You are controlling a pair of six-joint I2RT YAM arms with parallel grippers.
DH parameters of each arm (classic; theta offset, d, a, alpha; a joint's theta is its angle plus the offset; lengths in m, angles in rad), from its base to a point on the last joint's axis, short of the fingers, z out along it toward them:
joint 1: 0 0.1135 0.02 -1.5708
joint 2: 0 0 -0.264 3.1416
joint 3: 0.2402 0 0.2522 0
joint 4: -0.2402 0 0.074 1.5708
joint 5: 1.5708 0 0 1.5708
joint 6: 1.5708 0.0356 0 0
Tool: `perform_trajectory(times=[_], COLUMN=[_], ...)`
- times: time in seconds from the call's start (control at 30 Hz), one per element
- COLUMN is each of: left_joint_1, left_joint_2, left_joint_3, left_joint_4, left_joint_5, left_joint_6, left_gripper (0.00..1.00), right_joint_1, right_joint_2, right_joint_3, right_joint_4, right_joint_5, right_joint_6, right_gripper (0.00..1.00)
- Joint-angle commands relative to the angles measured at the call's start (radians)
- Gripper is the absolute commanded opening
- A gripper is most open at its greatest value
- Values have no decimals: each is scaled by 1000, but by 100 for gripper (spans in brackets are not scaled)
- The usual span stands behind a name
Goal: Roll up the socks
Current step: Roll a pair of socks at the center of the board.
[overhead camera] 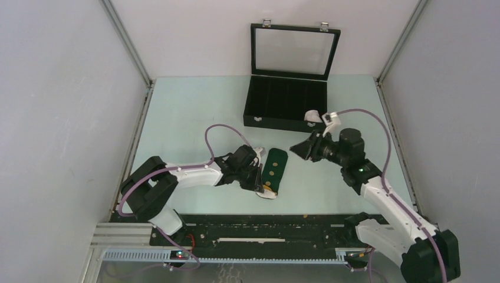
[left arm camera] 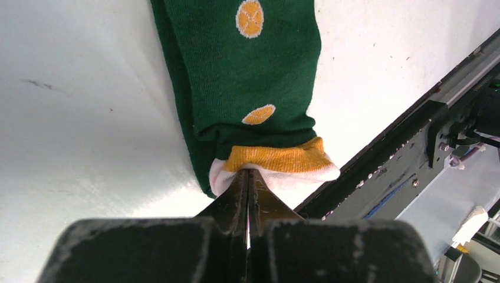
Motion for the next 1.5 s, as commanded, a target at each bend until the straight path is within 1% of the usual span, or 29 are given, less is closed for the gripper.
perform_trajectory(times=[0.0, 0.03, 0.07, 0.1, 0.13, 0.17, 0.2, 0.23, 0.33, 0.37, 0.43, 0.47, 0.5, 0.53, 0.63, 0.7, 0.73, 0.8, 0.83, 0.9, 0.93, 1.0, 1.13, 1.2, 1.23, 1.33, 1.4, 1.47], left_joint_1=[10, 10, 11, 10, 11, 10, 10, 11, 11, 11, 11, 12, 12, 14, 14, 15, 15, 17, 17, 17, 17, 18, 20, 24, 27, 34, 38, 41], left_joint_2=[16, 15, 13, 12, 11, 9, 6, 4, -4, -8, -12, -13, -15, -18, -23, -26, -29, -32, -33, -33, -34, -33, -22, -14, -8, 2, 6, 9], left_joint_3=[-34, -33, -33, -33, -33, -33, -34, -35, -38, -38, -39, -39, -37, -37, -41, -43, -45, -47, -48, -47, -47, -49, -49, -48, -48, -47, -48, -49], left_joint_4=[5, 5, 5, 6, 6, 5, 6, 5, 5, 5, 3, 2, 0, -2, -4, -5, -6, -5, -5, -3, -3, -1, 5, 5, 6, 10, 16, 23], left_joint_5=[-75, -75, -75, -74, -75, -75, -75, -74, -71, -71, -68, -68, -68, -66, -67, -67, -67, -66, -66, -67, -66, -66, -65, -67, -65, -61, -54, -48], left_joint_6=[11, 11, 10, 10, 10, 11, 10, 9, 9, 9, 11, 12, 14, 13, 14, 14, 14, 12, 11, 11, 11, 11, 7, 4, 2, 0, 1, 0], left_gripper=[0, 0, 0, 0, 0, 0, 0, 0, 0, 0, 0, 0, 0, 0, 0, 0, 0, 0, 0, 0, 0, 0, 0, 0, 0, 0, 0, 0], right_joint_1=[-98, -115, -123, -122, -111, -92, -61, -24, 129, 174, 240, 269, 293, 328, 469, 530, 553, 609, 660, 728, 780, 865, 977, 994, 997, 1022, 1043, 1061], right_joint_2=[-67, -62, -50, -36, -32, -38, -53, -73, -124, -136, -144, -145, -143, -139, -134, -123, -114, -92, -78, -53, -38, -5, 44, 61, 71, 113, 154, 196], right_joint_3=[20, 7, 4, 5, 5, 5, 5, 5, 5, 4, 4, 4, 4, 7, 29, 47, 57, 66, 71, 72, 69, 55, -18, -56, -75, -102, -107, -120], right_joint_4=[14, 45, 81, 100, 90, 67, 39, 14, -48, -63, -85, -96, -107, -122, -186, -231, -249, -290, -304, -320, -323, -313, -215, -141, -109, -31, 28, 103], right_joint_5=[-88, -155, -224, -254, -247, -212, -166, -118, -4, 25, 56, 62, 79, 107, 283, 358, 431, 518, 589, 706, 765, 827, 827, 832, 833, 847, 862, 895], right_joint_6=[66, 70, 73, 72, 62, 38, 1, -41, -175, -220, -289, -314, -333, -361, -444, -474, -482, -533, -556, -607, -632, -716, -894, -943, -966, -1023, -1048, -1071], right_gripper=[52, 54, 48, 38, 28, 22, 22, 25, 30, 34, 47, 48, 49, 46, 43, 41, 41, 39, 38, 39, 42, 52, 56, 58, 63, 69, 71, 72])
